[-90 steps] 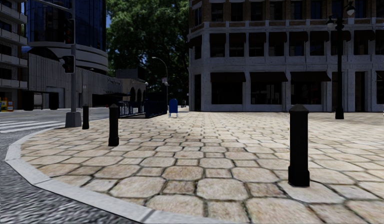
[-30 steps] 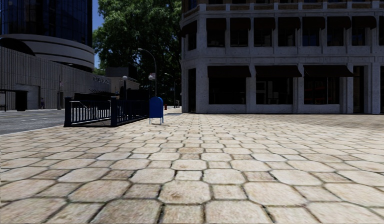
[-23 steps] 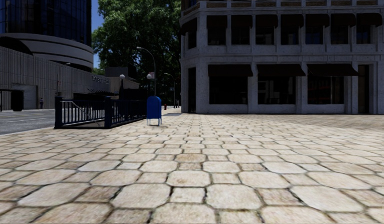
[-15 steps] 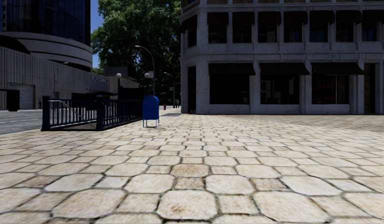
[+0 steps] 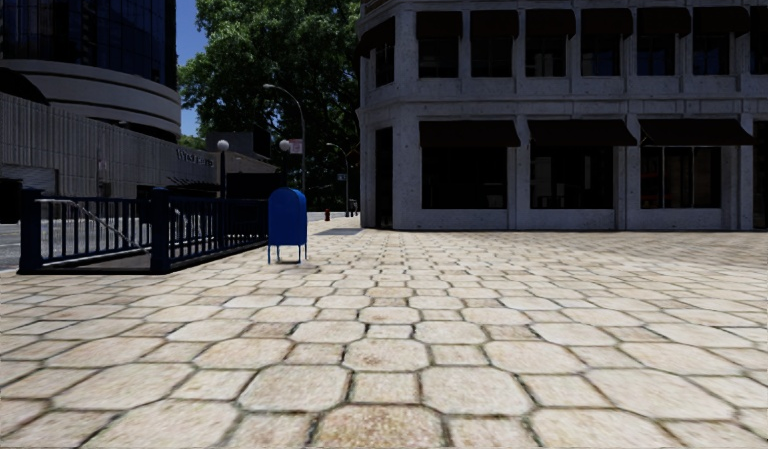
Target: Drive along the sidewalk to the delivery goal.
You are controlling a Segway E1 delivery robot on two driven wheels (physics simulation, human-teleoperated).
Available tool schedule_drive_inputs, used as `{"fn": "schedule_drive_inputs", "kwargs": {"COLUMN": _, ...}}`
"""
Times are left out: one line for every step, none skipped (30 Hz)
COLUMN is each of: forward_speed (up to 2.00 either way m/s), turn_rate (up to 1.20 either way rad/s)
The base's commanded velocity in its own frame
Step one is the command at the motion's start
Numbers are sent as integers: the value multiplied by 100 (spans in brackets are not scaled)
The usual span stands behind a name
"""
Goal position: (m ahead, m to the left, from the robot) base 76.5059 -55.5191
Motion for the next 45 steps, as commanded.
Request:
{"fn": "schedule_drive_inputs", "kwargs": {"forward_speed": 198, "turn_rate": 0}}
{"fn": "schedule_drive_inputs", "kwargs": {"forward_speed": 198, "turn_rate": 0}}
{"fn": "schedule_drive_inputs", "kwargs": {"forward_speed": 198, "turn_rate": 0}}
{"fn": "schedule_drive_inputs", "kwargs": {"forward_speed": 198, "turn_rate": 0}}
{"fn": "schedule_drive_inputs", "kwargs": {"forward_speed": 198, "turn_rate": 0}}
{"fn": "schedule_drive_inputs", "kwargs": {"forward_speed": 198, "turn_rate": 0}}
{"fn": "schedule_drive_inputs", "kwargs": {"forward_speed": 198, "turn_rate": 0}}
{"fn": "schedule_drive_inputs", "kwargs": {"forward_speed": 198, "turn_rate": 0}}
{"fn": "schedule_drive_inputs", "kwargs": {"forward_speed": 198, "turn_rate": 0}}
{"fn": "schedule_drive_inputs", "kwargs": {"forward_speed": 198, "turn_rate": 0}}
{"fn": "schedule_drive_inputs", "kwargs": {"forward_speed": 198, "turn_rate": 0}}
{"fn": "schedule_drive_inputs", "kwargs": {"forward_speed": 198, "turn_rate": 0}}
{"fn": "schedule_drive_inputs", "kwargs": {"forward_speed": 198, "turn_rate": 0}}
{"fn": "schedule_drive_inputs", "kwargs": {"forward_speed": 198, "turn_rate": 0}}
{"fn": "schedule_drive_inputs", "kwargs": {"forward_speed": 198, "turn_rate": 0}}
{"fn": "schedule_drive_inputs", "kwargs": {"forward_speed": 198, "turn_rate": 0}}
{"fn": "schedule_drive_inputs", "kwargs": {"forward_speed": 198, "turn_rate": 0}}
{"fn": "schedule_drive_inputs", "kwargs": {"forward_speed": 198, "turn_rate": 0}}
{"fn": "schedule_drive_inputs", "kwargs": {"forward_speed": 198, "turn_rate": 0}}
{"fn": "schedule_drive_inputs", "kwargs": {"forward_speed": 198, "turn_rate": 0}}
{"fn": "schedule_drive_inputs", "kwargs": {"forward_speed": 198, "turn_rate": 0}}
{"fn": "schedule_drive_inputs", "kwargs": {"forward_speed": 198, "turn_rate": 0}}
{"fn": "schedule_drive_inputs", "kwargs": {"forward_speed": 198, "turn_rate": 0}}
{"fn": "schedule_drive_inputs", "kwargs": {"forward_speed": 198, "turn_rate": 0}}
{"fn": "schedule_drive_inputs", "kwargs": {"forward_speed": 198, "turn_rate": 0}}
{"fn": "schedule_drive_inputs", "kwargs": {"forward_speed": 198, "turn_rate": 0}}
{"fn": "schedule_drive_inputs", "kwargs": {"forward_speed": 198, "turn_rate": 0}}
{"fn": "schedule_drive_inputs", "kwargs": {"forward_speed": 198, "turn_rate": 0}}
{"fn": "schedule_drive_inputs", "kwargs": {"forward_speed": 198, "turn_rate": 0}}
{"fn": "schedule_drive_inputs", "kwargs": {"forward_speed": 198, "turn_rate": 0}}
{"fn": "schedule_drive_inputs", "kwargs": {"forward_speed": 198, "turn_rate": 0}}
{"fn": "schedule_drive_inputs", "kwargs": {"forward_speed": 198, "turn_rate": 0}}
{"fn": "schedule_drive_inputs", "kwargs": {"forward_speed": 198, "turn_rate": 0}}
{"fn": "schedule_drive_inputs", "kwargs": {"forward_speed": 198, "turn_rate": 0}}
{"fn": "schedule_drive_inputs", "kwargs": {"forward_speed": 198, "turn_rate": 0}}
{"fn": "schedule_drive_inputs", "kwargs": {"forward_speed": 198, "turn_rate": 0}}
{"fn": "schedule_drive_inputs", "kwargs": {"forward_speed": 198, "turn_rate": 0}}
{"fn": "schedule_drive_inputs", "kwargs": {"forward_speed": 198, "turn_rate": 0}}
{"fn": "schedule_drive_inputs", "kwargs": {"forward_speed": 198, "turn_rate": 0}}
{"fn": "schedule_drive_inputs", "kwargs": {"forward_speed": 198, "turn_rate": 0}}
{"fn": "schedule_drive_inputs", "kwargs": {"forward_speed": 198, "turn_rate": 0}}
{"fn": "schedule_drive_inputs", "kwargs": {"forward_speed": 198, "turn_rate": 0}}
{"fn": "schedule_drive_inputs", "kwargs": {"forward_speed": 198, "turn_rate": 0}}
{"fn": "schedule_drive_inputs", "kwargs": {"forward_speed": 198, "turn_rate": 0}}
{"fn": "schedule_drive_inputs", "kwargs": {"forward_speed": 198, "turn_rate": 0}}
